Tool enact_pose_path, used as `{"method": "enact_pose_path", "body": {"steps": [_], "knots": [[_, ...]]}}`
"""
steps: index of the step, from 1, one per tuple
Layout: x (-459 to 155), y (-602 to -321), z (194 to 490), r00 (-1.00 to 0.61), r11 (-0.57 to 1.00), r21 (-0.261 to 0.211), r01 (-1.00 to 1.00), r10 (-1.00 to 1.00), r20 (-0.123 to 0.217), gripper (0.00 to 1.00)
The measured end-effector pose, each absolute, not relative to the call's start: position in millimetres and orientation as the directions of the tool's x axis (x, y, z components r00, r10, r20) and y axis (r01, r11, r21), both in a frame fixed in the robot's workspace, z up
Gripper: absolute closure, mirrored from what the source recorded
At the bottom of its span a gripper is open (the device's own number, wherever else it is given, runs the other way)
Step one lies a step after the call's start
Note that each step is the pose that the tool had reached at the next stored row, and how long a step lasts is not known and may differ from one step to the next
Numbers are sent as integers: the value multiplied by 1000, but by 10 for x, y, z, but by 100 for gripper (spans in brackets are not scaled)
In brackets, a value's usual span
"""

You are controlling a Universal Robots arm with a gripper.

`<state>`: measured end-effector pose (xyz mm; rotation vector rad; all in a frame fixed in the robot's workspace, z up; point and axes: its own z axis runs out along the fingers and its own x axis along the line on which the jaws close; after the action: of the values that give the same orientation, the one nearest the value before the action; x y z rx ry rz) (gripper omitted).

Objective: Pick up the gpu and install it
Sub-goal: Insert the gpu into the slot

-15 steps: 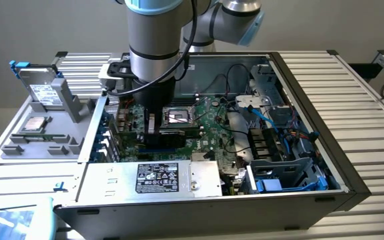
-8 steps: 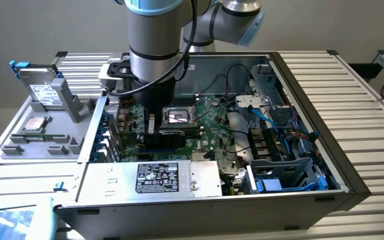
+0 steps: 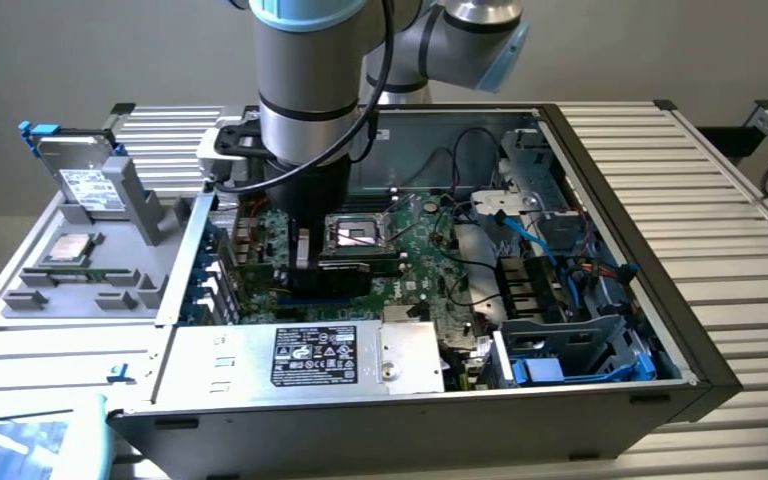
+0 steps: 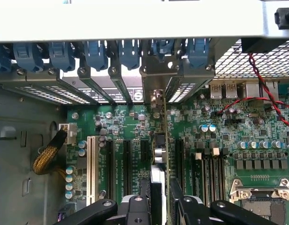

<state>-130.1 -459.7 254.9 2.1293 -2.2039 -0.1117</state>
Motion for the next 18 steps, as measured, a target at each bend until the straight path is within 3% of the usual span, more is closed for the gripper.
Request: {"method": "enact_pose_path", "body": {"steps": [18], "knots": [[-1265,-4605,2548,-34,34,112,-993,-999,4,73]]}}
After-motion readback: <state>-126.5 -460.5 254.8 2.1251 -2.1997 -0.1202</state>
